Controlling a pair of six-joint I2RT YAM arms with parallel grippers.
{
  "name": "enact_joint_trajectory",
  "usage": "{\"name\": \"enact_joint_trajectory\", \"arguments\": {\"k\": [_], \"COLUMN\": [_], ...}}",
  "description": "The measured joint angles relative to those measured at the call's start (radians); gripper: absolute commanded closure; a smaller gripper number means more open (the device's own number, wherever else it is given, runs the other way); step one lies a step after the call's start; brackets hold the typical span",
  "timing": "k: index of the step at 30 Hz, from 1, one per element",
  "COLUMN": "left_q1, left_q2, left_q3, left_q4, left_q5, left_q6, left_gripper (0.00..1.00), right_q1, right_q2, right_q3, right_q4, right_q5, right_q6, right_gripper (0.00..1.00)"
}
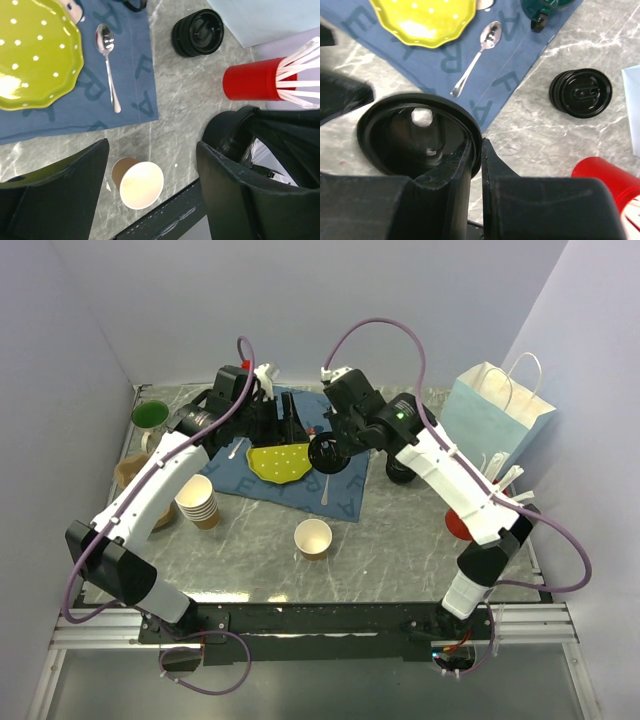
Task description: Pack the takeout coffee
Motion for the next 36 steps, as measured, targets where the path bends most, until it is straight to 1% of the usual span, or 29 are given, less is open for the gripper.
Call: {"name": "enact_joint_trajectory", "arguments": {"k": [3, 5, 6, 7, 8, 10, 13, 15, 18, 19, 22, 26, 30, 33, 36], "left_q1": [0.000, 0.000, 0.000, 0.000, 0.000, 0.000, 0.001, 0.001, 0.001, 0.001, 0.001, -0.009, -0.044, -0.076, -0.098], "left_q2": [0.000, 0.000, 0.000, 0.000, 0.000, 0.000, 0.000, 0.000, 0.000, 0.000, -0.008, -0.031, -0.029, -0.029, -0.026], "left_q3": [-0.003, -0.007, -0.011, -0.015, -0.017, -0.019, -0.018, -0.012, 0.015, 0.022, 0.019, -0.028, -0.044, -0.044, -0.044], "left_q4": [0.014, 0.018, 0.024, 0.031, 0.034, 0.035, 0.030, 0.016, 0.004, 0.011, 0.026, 0.047, 0.039, 0.037, 0.029], "left_q5": [0.016, 0.027, 0.035, 0.045, 0.053, 0.061, 0.041, 0.025, 0.015, 0.021, 0.051, 0.075, 0.065, 0.047, 0.018], "left_q6": [0.000, 0.000, -0.001, -0.001, -0.001, 0.000, 0.000, 0.000, -0.001, -0.002, -0.005, -0.009, -0.003, 0.007, 0.013], "left_gripper": [0.30, 0.30, 0.29, 0.23, 0.19, 0.15, 0.14, 0.16, 0.21, 0.24, 0.31, 0.31, 0.30, 0.36, 0.48], "right_q1": [0.008, 0.012, 0.013, 0.015, 0.016, 0.018, 0.020, 0.022, 0.025, 0.025, 0.025, 0.025, 0.025, 0.025, 0.025], "right_q2": [-0.018, -0.024, -0.025, -0.025, -0.025, -0.025, -0.025, -0.025, -0.025, -0.024, -0.023, -0.008, 0.022, 0.040, 0.052], "right_q3": [0.000, 0.000, 0.000, 0.000, 0.000, 0.000, -0.002, -0.010, -0.029, -0.030, -0.031, -0.017, 0.013, 0.045, 0.072], "right_q4": [-0.002, -0.002, -0.003, -0.003, -0.003, -0.007, -0.017, -0.017, -0.020, -0.023, -0.026, -0.045, -0.061, -0.079, -0.089], "right_q5": [-0.001, -0.001, -0.001, -0.001, 0.000, 0.001, 0.003, 0.003, 0.003, 0.003, 0.003, 0.003, 0.002, 0.002, 0.003], "right_q6": [0.018, 0.028, 0.031, 0.034, 0.037, 0.042, 0.047, 0.048, 0.051, 0.052, 0.060, 0.073, 0.081, 0.084, 0.085], "right_gripper": [0.87, 0.87, 0.87, 0.87, 0.88, 0.88, 0.88, 0.88, 0.88, 0.88, 0.88, 0.88, 0.88, 0.88, 0.88]}}
